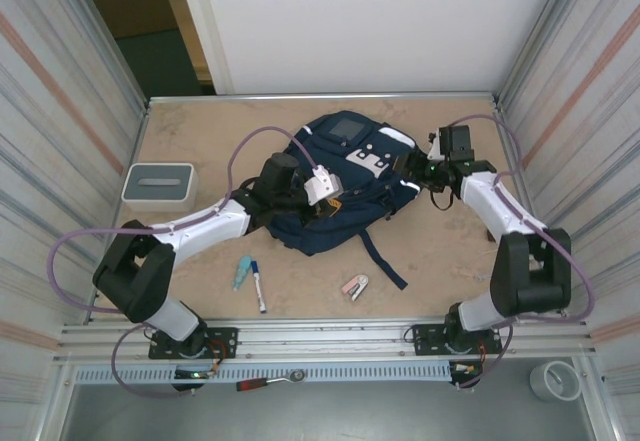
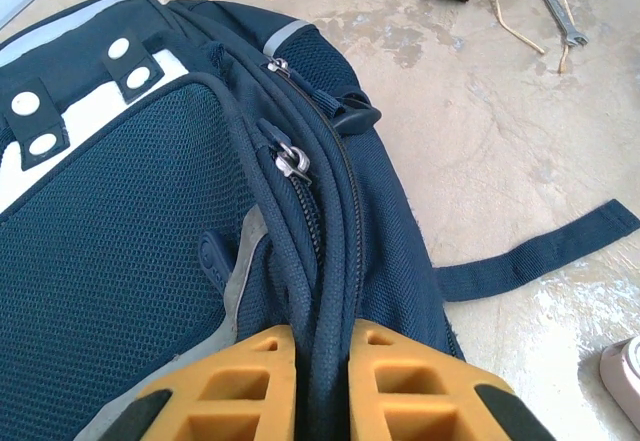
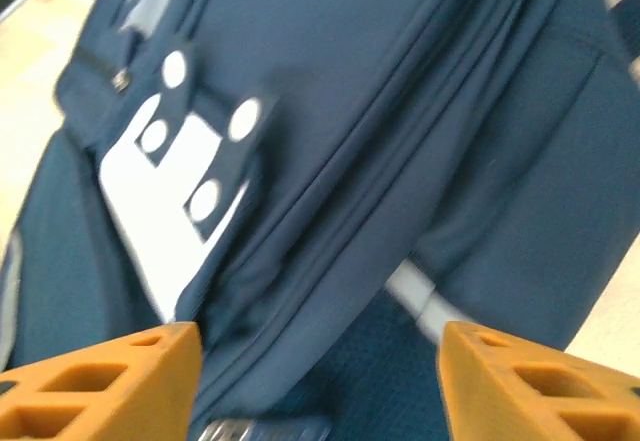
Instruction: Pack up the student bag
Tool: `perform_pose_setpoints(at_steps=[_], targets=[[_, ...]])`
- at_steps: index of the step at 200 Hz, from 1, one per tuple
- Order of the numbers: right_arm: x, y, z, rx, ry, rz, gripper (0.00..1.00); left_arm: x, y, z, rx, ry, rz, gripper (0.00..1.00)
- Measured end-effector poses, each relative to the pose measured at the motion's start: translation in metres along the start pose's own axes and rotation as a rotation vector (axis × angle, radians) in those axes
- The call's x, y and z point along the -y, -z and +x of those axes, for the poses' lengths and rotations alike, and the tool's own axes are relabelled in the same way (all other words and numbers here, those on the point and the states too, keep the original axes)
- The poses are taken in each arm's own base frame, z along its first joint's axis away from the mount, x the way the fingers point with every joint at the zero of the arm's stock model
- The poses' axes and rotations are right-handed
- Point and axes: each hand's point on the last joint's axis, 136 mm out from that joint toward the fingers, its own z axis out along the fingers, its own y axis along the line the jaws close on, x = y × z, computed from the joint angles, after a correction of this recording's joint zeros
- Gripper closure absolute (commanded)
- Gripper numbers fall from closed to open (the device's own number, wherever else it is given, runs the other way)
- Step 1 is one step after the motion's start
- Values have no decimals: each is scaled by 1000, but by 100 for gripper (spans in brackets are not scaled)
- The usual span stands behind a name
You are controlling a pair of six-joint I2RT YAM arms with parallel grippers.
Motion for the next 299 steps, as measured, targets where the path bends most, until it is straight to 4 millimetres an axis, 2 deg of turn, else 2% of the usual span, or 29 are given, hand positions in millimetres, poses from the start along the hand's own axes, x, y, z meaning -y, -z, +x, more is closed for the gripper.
perform_pose_setpoints(at_steps=[17, 33, 41, 57, 68, 79, 110, 126, 152, 184, 192, 218, 237, 246, 258, 275, 288, 299], targets=[[7, -20, -15, 1, -17, 31, 27, 0, 0, 0, 0, 0, 0, 84], [11, -38, -23, -8, -22, 47, 36, 0, 0, 0, -1, 0, 0, 84], [13, -46, -22, -19, -25, 47, 45, 0, 0, 1, -2, 1, 0, 84], [15, -57, -18, -41, -39, 37, 73, 1, -1, 2, -6, 1, -2, 83], [16, -59, -17, -43, -42, 34, 85, 1, -1, 5, -13, 3, -4, 83], [17, -58, -18, -37, -54, 30, 93, 2, -2, 9, -21, 6, -5, 82], [20, -43, -12, 17, -55, 23, 100, 3, -2, 20, -45, 20, -12, 70], [25, -29, -3, 52, -61, 33, 100, -3, 1, 25, -57, 38, -27, 65], [35, -5, 16, 116, -98, 47, 100, -24, 6, 36, -83, 72, -101, 55], [31, 5, 45, 157, -109, 59, 93, -60, 17, 55, -154, 115, -282, 42], [26, 7, 54, 162, -96, 59, 89, -69, 21, 61, -172, 128, -340, 39], [6, 12, 95, 138, -6, 38, 68, -91, 47, 87, -226, 222, -554, 30], [-7, 23, 121, 105, 82, 25, 54, -90, 67, 93, -205, 300, -654, 16], [-10, 31, 121, 123, 111, 21, 49, -85, 74, 90, -180, 332, -685, 10], [-15, 46, 112, 182, 136, 5, 44, -74, 80, 82, -143, 356, -710, 5], [-25, 65, 98, 264, 172, -37, 39, -62, 77, 66, -102, 373, -717, 1], [-32, 69, 93, 285, 204, -59, 38, -56, 69, 59, -106, 385, -718, 1], [-37, 63, 89, 272, 224, -60, 38, -56, 60, 55, -123, 389, -731, 1]])
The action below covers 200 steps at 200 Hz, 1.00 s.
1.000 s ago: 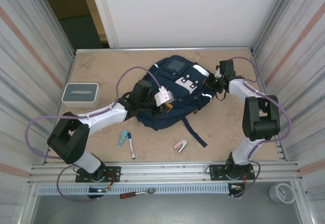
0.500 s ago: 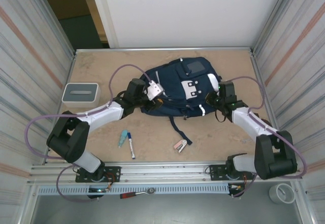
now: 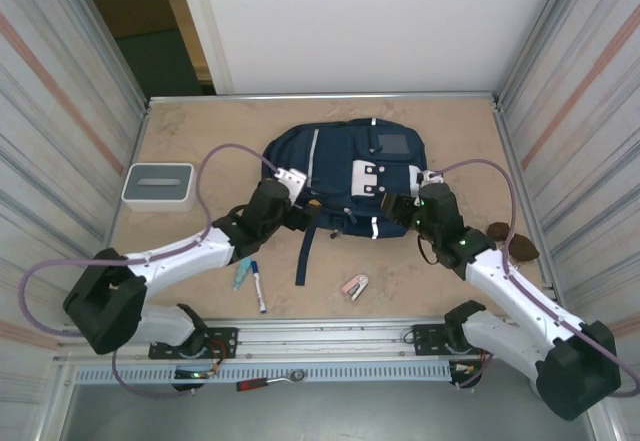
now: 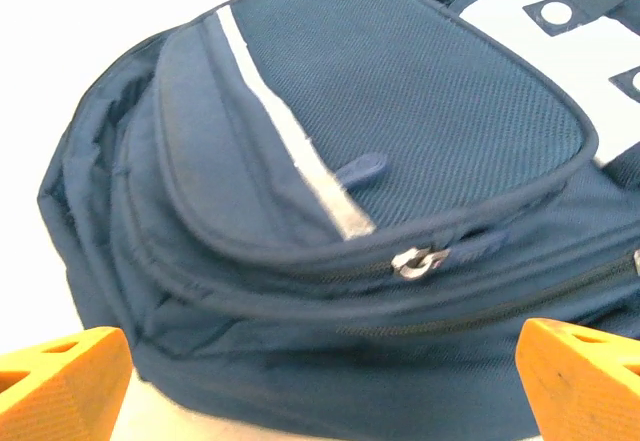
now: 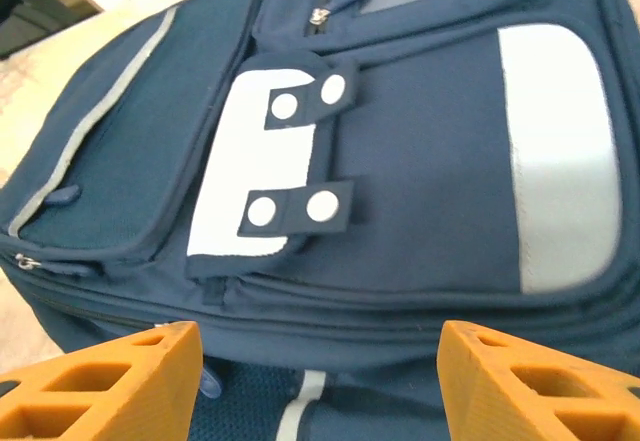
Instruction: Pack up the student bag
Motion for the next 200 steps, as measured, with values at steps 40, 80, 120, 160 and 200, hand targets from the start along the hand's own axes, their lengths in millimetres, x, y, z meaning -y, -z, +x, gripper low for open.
perform_pose_setpoints(at_steps=[40, 80, 120, 160, 200], targets=[[-9, -46, 3, -99, 48, 0, 40, 19, -30, -5, -61, -38, -60, 1], [5, -73, 25, -184, 43, 34, 41, 24, -49, 3, -109, -77, -107, 1], [10, -78, 26, -195, 32, 39, 41, 18, -53, 7, -125, -103, -158, 1], [15, -79, 25, -195, 25, 49, 41, 13, -50, 8, -125, -102, -171, 1], [17, -81, 27, -200, 28, 53, 40, -6, -37, 18, -131, -57, -194, 3]])
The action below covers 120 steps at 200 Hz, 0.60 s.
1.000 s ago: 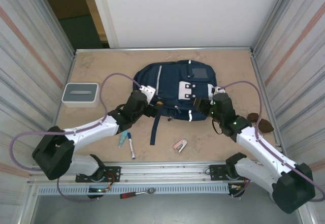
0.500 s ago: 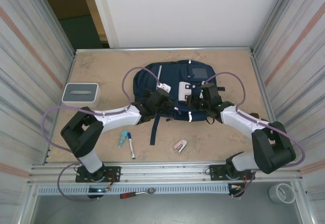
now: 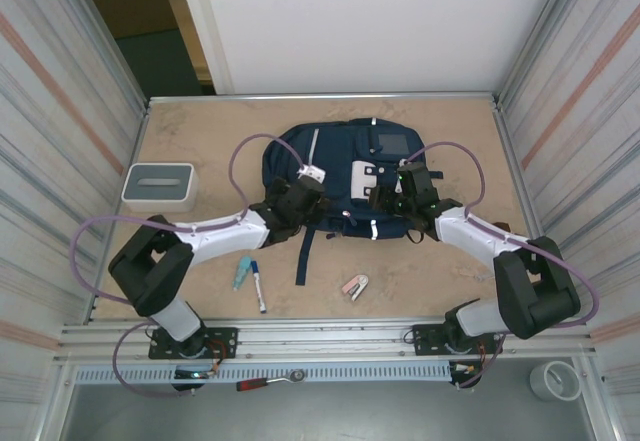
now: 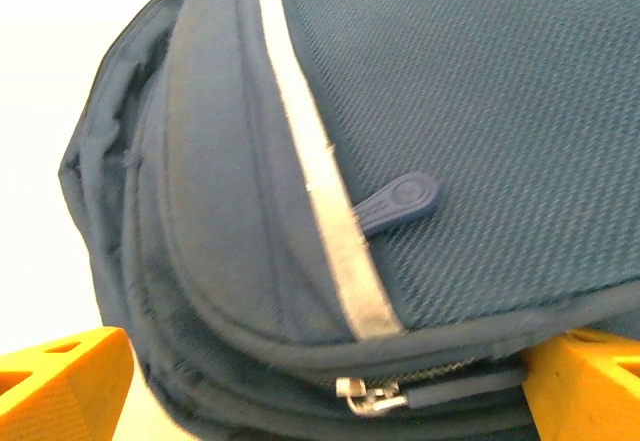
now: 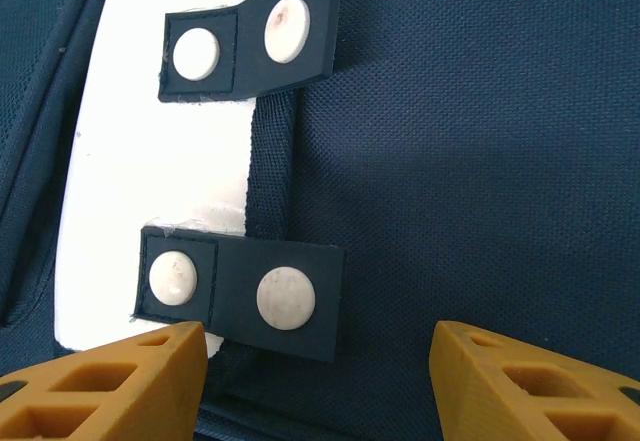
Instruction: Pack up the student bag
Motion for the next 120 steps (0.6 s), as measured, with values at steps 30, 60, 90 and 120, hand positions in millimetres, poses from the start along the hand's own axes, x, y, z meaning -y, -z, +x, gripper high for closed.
perform_pose_setpoints(at_steps=[30, 60, 90, 120], targets=[[0, 0, 0, 0, 6, 1, 41, -15, 9, 13, -11, 33, -8, 4], [1, 0, 1, -2, 13, 2, 40, -38, 15, 34, -39, 86, -25, 6], [1, 0, 1, -3, 17, 3, 40, -55, 20, 51, -61, 151, -16, 7], [1, 0, 1, -3, 18, 3, 40, -39, 27, 48, -39, 176, 99, 9]])
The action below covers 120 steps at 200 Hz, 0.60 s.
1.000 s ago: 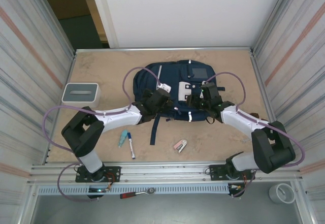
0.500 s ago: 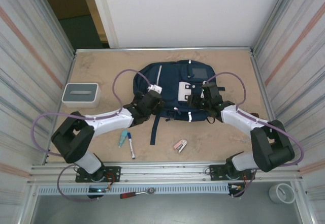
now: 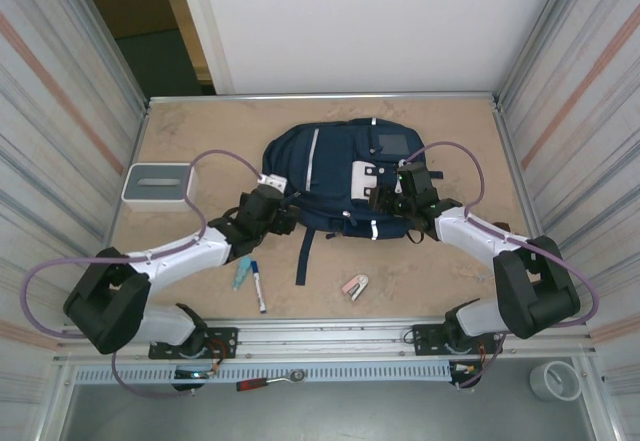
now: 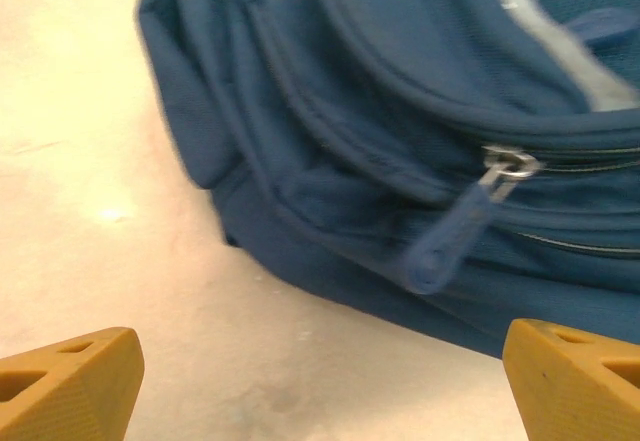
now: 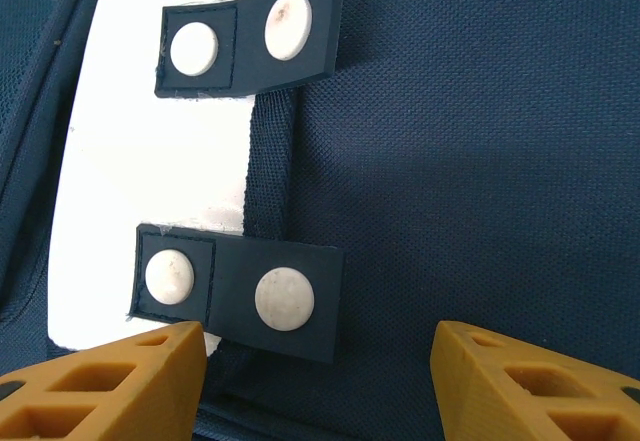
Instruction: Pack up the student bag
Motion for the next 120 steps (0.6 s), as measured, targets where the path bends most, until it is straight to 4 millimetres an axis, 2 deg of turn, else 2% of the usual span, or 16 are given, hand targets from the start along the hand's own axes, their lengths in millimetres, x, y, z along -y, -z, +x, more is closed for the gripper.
perform_pose_setpoints(at_steps=[17, 42, 61, 86, 120], targets=[[0, 0, 0, 0, 1, 0, 40, 12, 0, -3, 12, 6, 66, 13], [0, 0, 0, 0, 2, 0, 39, 23, 1, -9, 31, -1, 132, 30], [0, 0, 0, 0, 2, 0, 39, 27, -3, -9, 19, 2, 177, 36], [0, 0, 0, -1, 2, 1, 39, 21, -11, -8, -8, 35, 230, 37], [1, 0, 0, -1, 2, 4, 38, 17, -12, -14, -2, 81, 321, 36]])
